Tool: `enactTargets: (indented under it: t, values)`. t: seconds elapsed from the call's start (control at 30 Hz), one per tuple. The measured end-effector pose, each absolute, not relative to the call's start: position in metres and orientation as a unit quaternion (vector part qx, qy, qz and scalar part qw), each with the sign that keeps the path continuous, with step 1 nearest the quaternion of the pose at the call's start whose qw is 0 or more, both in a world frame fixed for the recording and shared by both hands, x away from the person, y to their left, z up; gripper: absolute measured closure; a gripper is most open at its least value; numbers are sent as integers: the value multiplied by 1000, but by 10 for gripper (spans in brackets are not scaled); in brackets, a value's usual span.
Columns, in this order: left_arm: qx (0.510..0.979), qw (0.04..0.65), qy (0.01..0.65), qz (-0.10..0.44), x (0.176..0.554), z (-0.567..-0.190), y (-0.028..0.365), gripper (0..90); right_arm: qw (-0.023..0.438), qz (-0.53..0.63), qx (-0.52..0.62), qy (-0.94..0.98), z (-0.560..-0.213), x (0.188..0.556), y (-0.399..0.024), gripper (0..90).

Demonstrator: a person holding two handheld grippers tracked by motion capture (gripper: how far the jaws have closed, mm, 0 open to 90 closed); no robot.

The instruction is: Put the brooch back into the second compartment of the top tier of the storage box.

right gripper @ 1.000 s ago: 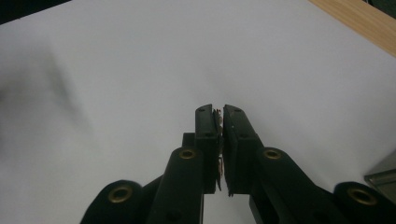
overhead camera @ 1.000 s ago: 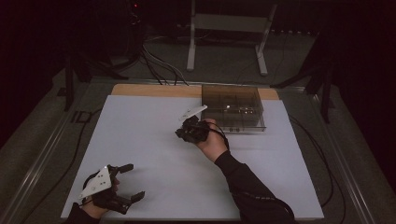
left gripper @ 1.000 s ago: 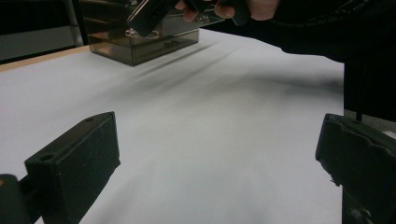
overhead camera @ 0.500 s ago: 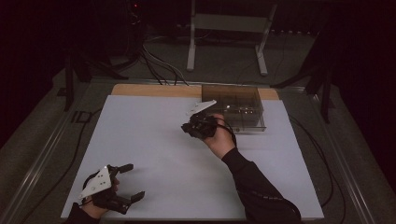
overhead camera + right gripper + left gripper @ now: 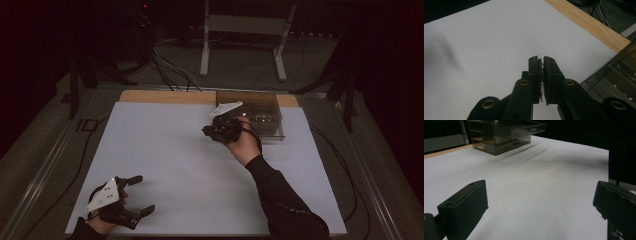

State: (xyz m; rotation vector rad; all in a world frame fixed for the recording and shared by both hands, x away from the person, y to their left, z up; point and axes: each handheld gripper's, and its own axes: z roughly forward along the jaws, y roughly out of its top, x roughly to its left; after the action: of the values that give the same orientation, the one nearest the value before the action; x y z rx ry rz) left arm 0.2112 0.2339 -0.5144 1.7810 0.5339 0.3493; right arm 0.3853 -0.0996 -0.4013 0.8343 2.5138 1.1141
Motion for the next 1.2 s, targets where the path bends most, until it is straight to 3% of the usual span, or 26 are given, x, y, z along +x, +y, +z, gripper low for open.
enactTargets:
  t: [1.2]
  values:
    - [763, 585, 228, 154, 211, -513, 234, 6, 185, 363, 358, 840, -391, 404, -181, 853]
